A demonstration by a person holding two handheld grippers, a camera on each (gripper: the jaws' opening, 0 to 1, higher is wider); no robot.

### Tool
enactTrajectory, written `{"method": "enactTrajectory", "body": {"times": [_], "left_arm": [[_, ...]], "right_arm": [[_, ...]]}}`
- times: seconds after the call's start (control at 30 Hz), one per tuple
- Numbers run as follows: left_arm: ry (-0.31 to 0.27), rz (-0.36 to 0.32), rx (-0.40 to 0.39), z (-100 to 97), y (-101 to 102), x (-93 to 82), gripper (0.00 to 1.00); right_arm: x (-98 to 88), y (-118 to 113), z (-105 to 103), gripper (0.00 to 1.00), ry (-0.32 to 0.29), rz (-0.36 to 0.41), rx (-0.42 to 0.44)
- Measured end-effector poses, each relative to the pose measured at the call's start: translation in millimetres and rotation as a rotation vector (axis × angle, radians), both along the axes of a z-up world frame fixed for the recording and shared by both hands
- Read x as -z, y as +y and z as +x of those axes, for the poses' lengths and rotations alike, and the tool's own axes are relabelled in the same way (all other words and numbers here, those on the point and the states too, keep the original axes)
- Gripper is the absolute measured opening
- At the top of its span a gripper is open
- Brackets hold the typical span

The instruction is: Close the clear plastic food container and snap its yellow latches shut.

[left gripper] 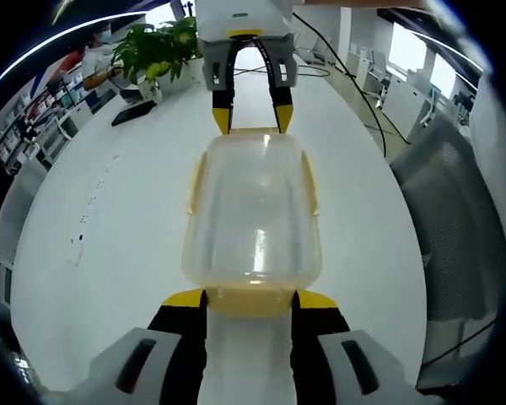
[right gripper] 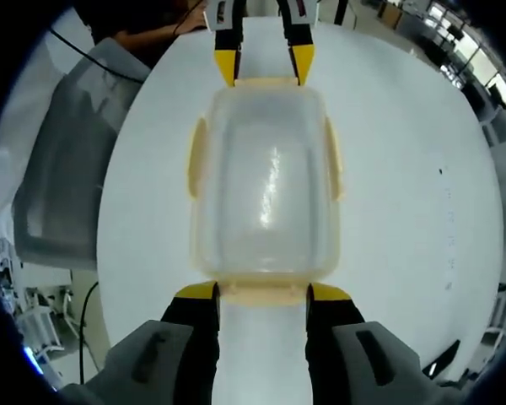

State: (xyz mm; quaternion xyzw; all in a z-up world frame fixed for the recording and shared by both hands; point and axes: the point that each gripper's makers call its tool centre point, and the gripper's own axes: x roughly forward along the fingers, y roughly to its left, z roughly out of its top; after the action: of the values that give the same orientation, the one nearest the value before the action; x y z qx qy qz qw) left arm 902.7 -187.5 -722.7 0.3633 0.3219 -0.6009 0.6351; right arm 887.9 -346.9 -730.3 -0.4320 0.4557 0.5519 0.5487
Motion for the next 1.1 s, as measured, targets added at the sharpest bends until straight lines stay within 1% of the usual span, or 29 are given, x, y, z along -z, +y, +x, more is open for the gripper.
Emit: {"method": "enactTrajectory", "body": {"times": [0.17, 0.3, 0.67, 0.8, 0.97, 1.03, 1.1], "left_arm": [[0.000, -0.001, -0.001, -0.3, 0.0, 1.0, 0.32], [-0.019, 0.007, 0.009, 1.2, 0.1, 1.3, 0.33], [-0.033, 0.016, 0.020, 1.5, -0.4, 3.0, 0.33], [-0.065, 0.018, 0.031, 4.3, 0.2, 1.7, 0.33], [-0.056, -0.007, 0.005, 5.8, 1.4, -3.1, 0.35], [-0.035, -0.013, -0.010, 5.3, 3.0, -3.5, 0.36], [-0.029, -0.015, -0.019, 5.1, 4.1, -3.7, 0.37]], "right_arm": [[0.4, 0.1, -0.2, 0.36, 0.004, 0.001, 0.002], [0.4, 0.2, -0.1, 0.36, 0.005, 0.002, 0.007], [0.2, -0.6, -1.1, 0.37, 0.002, 0.004, 0.014], [0.8, -0.6, 0.6, 0.37, -0.005, 0.012, 0.017], [3.4, -3.0, 0.3, 0.38, 0.001, 0.007, 0.022], [3.3, -2.9, 0.8, 0.38, 0.005, 0.014, 0.037], [3.2, -3.5, 0.0, 0.38, 0.007, 0.012, 0.042]]}}
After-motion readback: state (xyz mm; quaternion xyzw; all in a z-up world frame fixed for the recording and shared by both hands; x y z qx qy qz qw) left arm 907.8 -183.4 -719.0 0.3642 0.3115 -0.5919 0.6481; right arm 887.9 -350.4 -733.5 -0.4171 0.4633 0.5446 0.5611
